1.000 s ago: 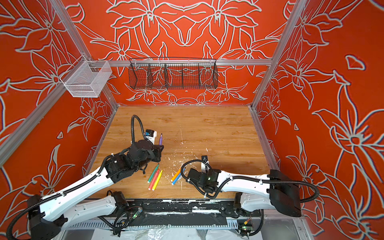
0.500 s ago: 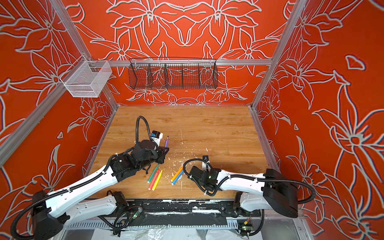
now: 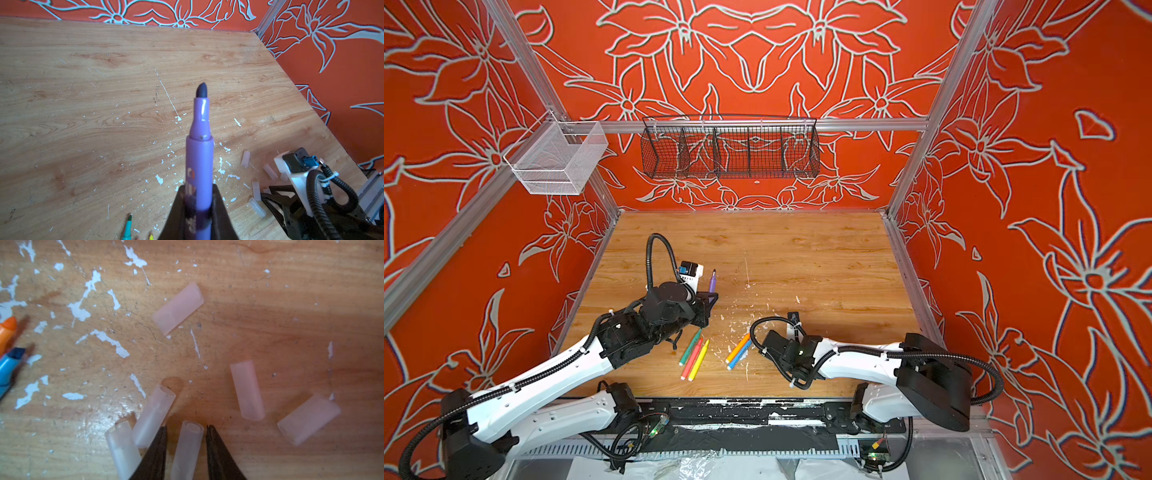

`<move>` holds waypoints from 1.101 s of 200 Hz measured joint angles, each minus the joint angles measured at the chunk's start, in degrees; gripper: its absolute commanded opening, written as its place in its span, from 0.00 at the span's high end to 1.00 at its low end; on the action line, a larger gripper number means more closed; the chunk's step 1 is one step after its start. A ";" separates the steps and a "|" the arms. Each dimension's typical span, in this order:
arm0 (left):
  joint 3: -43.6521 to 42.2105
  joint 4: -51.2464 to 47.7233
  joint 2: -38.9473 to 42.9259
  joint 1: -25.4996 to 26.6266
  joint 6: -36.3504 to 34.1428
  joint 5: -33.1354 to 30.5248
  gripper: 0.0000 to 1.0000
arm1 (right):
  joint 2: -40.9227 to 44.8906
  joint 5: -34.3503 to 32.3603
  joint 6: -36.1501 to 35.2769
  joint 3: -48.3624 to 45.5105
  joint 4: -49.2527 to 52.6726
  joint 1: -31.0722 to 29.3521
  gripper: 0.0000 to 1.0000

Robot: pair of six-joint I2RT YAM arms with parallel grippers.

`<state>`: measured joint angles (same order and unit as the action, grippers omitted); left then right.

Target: Insert the pens into the pen caps

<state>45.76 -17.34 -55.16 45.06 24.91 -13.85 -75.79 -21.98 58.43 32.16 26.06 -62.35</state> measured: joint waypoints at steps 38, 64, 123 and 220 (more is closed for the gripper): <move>0.00 0.02 -0.02 0.00 0.31 0.02 1.00 | 0.92 0.20 -0.17 -1.57 -3.30 0.66 0.72; -2.05 3.06 0.44 -0.02 0.20 1.33 1.00 | 0.92 0.39 -0.50 -1.95 -4.55 0.92 0.74; -7.52 5.84 3.43 0.00 -0.94 4.85 1.00 | 2.14 0.48 -0.52 -2.23 -2.82 1.03 0.74; -7.52 6.32 4.35 0.00 -1.20 5.40 1.00 | 0.94 1.40 -0.72 -0.04 2.29 0.48 0.77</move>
<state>38.24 -11.03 -50.81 45.06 23.70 -8.45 -74.85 -20.58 57.71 32.12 28.36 -61.87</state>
